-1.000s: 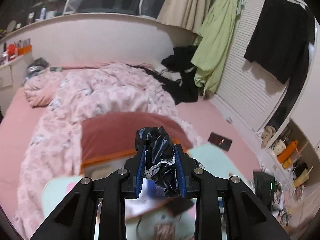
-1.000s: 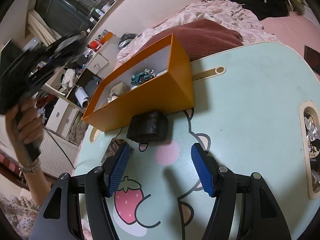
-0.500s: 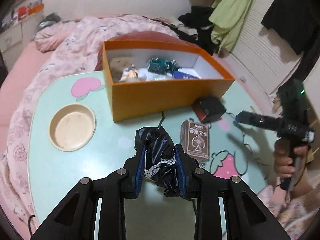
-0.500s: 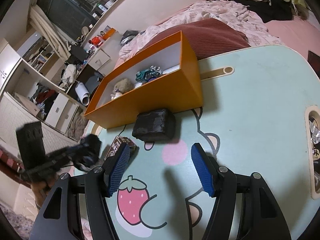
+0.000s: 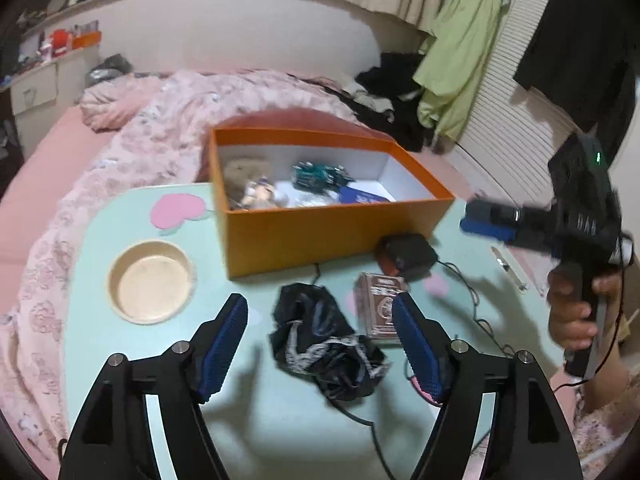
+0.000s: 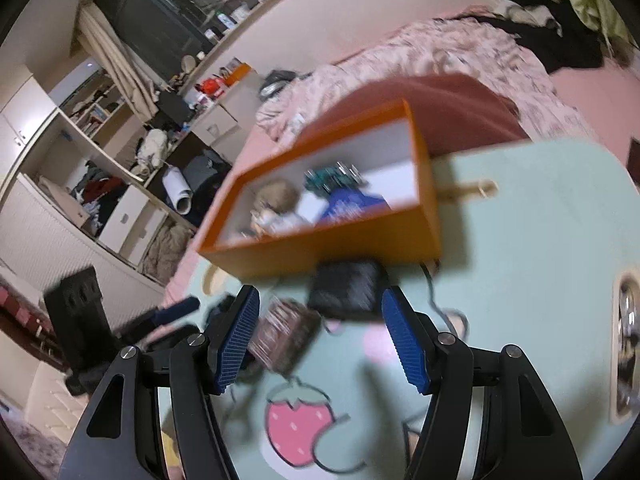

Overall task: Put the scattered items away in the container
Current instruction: 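Grasp the black lace-trimmed cloth in the box with the left tool, drop it on the table, then grasp the green toy car in the box with the right tool, set it on the table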

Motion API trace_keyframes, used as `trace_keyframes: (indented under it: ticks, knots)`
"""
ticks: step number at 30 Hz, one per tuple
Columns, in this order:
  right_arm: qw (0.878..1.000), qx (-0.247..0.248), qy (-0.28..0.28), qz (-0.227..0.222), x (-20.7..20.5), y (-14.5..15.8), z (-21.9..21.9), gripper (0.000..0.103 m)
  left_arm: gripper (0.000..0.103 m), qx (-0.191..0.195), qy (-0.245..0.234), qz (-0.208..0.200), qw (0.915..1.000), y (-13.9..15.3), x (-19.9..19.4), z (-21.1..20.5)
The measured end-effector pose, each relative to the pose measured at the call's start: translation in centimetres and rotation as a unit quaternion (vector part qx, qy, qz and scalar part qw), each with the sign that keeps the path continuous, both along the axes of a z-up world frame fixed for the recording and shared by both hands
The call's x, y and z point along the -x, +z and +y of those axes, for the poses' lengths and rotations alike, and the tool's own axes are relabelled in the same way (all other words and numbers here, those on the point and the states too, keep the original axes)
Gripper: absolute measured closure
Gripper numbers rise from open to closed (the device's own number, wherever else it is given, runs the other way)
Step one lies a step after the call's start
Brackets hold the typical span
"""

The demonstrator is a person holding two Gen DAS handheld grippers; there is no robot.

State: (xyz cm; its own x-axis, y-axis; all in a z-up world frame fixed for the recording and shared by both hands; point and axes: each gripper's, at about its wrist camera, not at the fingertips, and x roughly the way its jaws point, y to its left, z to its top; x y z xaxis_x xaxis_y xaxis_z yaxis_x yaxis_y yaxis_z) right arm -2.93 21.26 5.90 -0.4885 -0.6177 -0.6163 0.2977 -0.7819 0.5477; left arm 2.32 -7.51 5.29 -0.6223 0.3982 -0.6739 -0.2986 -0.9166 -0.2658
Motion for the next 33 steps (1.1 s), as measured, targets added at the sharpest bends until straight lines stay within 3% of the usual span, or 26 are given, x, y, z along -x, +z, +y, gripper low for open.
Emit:
trace_keyframes:
  ticks: [4,7,11,16,18,21,27,33]
  knots:
    - [1.000,-0.018,0.004,0.014,2.5,1.8,-2.0,0.038,0.026,-0.005,0.016,0.004,0.9999,0.2,-0.1,-0.7]
    - [0.997,-0.069,0.016,0.014,5.2,2.4,-4.2,0.038,0.025,-0.001,0.023,0.007,0.9997,0.2,-0.2,-1.0]
    - [0.990,-0.121,0.077,0.010,8.4,2.2,-6.7,0.038,0.025,0.003,0.027,0.013,0.9995,0.2,-0.4,-1.6]
    - [0.965,-0.200,0.167,0.017,11.8,1.3,-8.1,0.039,0.025,-0.005,0.033,0.021,0.9992,0.3,-0.5,-2.3]
    - [0.957,-0.221,0.187,0.012,12.6,0.7,-8.2,0.046,0.025,-0.010,0.036,0.022,0.9991,0.3,-0.4,-2.6]
    - [0.947,-0.246,0.206,-0.004,13.4,-0.5,-8.6,0.052,0.025,-0.017,0.037,0.019,0.9990,0.1,-0.2,-2.8]
    - [0.931,-0.291,0.222,-0.001,14.6,-1.6,-10.4,0.052,0.025,-0.025,0.031,0.015,0.9991,-0.2,0.0,-2.7]
    - [0.898,-0.347,0.269,-0.024,15.8,-3.4,-13.0,0.052,0.025,-0.037,0.026,0.014,0.9989,-0.2,-0.2,-2.6]
